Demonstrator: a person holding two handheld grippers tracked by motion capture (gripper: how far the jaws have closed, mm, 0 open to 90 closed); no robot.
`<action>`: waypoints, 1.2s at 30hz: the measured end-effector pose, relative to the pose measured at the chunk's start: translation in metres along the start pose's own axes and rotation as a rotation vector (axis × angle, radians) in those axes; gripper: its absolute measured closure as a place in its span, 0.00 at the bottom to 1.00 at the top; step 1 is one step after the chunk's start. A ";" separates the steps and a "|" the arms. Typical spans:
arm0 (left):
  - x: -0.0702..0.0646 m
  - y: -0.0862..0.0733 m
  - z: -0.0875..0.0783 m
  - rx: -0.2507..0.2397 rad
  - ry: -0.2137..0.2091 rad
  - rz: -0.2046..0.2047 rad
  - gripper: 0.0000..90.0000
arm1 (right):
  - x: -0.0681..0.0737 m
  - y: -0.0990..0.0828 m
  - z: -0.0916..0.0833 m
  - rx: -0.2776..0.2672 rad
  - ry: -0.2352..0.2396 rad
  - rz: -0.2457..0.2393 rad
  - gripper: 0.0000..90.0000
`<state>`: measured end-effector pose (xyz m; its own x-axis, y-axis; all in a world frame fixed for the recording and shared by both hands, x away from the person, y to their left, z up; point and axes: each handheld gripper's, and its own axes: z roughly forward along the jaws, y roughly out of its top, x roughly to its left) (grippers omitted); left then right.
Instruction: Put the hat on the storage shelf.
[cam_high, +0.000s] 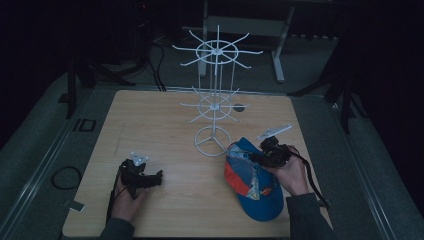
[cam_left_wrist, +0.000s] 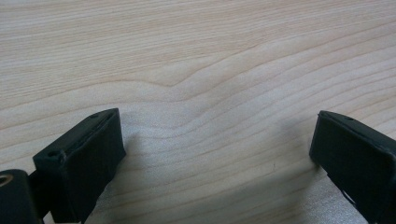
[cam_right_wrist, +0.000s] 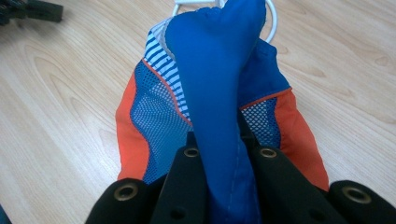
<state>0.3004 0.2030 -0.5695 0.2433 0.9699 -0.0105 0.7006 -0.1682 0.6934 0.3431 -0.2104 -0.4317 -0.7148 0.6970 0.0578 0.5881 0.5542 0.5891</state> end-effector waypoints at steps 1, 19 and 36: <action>0.000 0.000 0.000 0.000 0.000 0.000 0.04 | 0.000 0.000 -0.001 -0.009 0.002 -0.001 0.98; 0.000 0.000 0.000 0.005 -0.001 0.002 0.04 | 0.002 -0.004 -0.024 -0.091 -0.032 -0.028 0.98; 0.000 0.000 0.000 0.005 -0.002 0.002 0.04 | 0.004 -0.001 -0.043 -0.171 -0.055 -0.044 0.98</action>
<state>0.3002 0.2033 -0.5692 0.2459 0.9692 -0.0100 0.7036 -0.1714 0.6896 0.3235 -0.2277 -0.3976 -0.7140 0.7001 -0.0120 0.4806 0.5025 0.7187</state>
